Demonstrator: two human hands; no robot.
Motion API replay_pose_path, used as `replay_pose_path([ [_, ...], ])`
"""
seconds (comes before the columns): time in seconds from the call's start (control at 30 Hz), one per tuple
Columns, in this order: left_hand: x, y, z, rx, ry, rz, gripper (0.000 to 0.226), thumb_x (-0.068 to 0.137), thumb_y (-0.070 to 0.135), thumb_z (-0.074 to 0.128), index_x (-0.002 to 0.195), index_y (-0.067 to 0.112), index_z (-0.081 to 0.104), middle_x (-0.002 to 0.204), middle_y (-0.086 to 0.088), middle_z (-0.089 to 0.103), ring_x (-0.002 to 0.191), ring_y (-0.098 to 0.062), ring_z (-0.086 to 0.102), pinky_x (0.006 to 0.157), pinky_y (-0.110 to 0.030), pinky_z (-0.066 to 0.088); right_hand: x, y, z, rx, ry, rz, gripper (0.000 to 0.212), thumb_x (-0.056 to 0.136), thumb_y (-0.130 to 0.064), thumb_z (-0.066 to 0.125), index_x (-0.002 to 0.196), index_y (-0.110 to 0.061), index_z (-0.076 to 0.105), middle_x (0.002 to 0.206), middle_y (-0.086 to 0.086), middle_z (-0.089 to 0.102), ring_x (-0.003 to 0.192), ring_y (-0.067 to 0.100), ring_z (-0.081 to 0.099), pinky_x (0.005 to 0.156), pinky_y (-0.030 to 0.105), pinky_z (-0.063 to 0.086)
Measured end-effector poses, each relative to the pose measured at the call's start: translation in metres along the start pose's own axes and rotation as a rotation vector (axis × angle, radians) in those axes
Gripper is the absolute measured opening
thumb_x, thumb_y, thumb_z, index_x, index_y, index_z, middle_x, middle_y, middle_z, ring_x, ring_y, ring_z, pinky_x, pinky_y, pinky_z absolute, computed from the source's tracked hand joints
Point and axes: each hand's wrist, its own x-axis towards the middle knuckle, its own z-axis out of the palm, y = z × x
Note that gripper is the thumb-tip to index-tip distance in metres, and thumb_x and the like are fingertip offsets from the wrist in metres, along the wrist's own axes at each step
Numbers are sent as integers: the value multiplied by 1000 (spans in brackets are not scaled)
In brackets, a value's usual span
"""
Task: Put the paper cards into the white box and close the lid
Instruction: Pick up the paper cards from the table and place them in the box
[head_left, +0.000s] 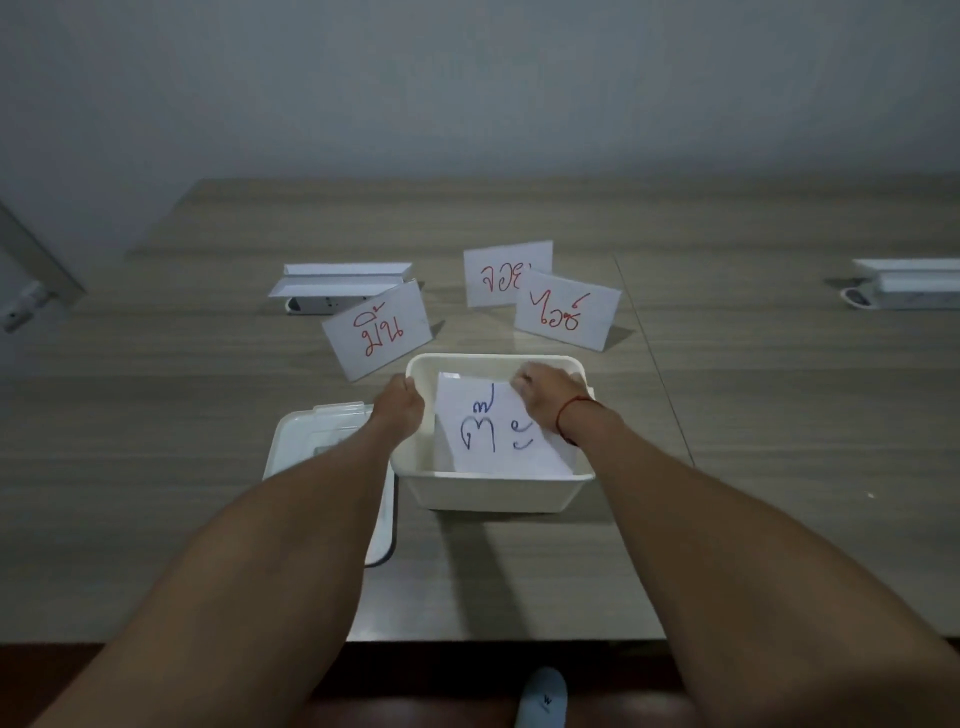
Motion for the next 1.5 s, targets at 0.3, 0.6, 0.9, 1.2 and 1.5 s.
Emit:
replay_pose_path([
  [0.3,6,0,3,26,6,0,47,102,26,22,126,-2,51,125,-24,57,116,-38,54,98,-43,44,-3,-10,-5,70,-619,116,46,88,-47,57,121,-15,64,113,-5,64,106,14,65,99,36,51],
  [0.6,28,17,14,107,103,5,45,103,30,23,117,1,54,118,-22,60,110,-37,57,87,-39,44,44,15,-29,116,89,140,34,91,-32,52,102,-4,69,107,15,70,103,33,64,92,39,53],
  [0.9,90,63,39,143,187,30,44,101,32,24,105,2,55,105,-21,62,87,-32,56,76,-38,45,134,56,-56,-52,430,152,33,98,-28,45,121,-10,59,126,14,56,120,31,51,99,39,40],
  [1.2,125,86,47,300,245,69,45,101,31,21,100,5,58,86,-10,56,80,-25,53,71,-33,41,214,86,-77,-26,255,355,30,92,-18,51,121,-17,60,129,9,62,125,28,52,107,41,31],
  [1.5,129,86,45,280,232,94,44,101,31,21,98,4,56,86,-11,56,79,-26,54,71,-34,41,222,72,-73,-19,199,125,26,97,-15,48,119,-9,61,121,19,64,113,35,61,92,38,47],
])
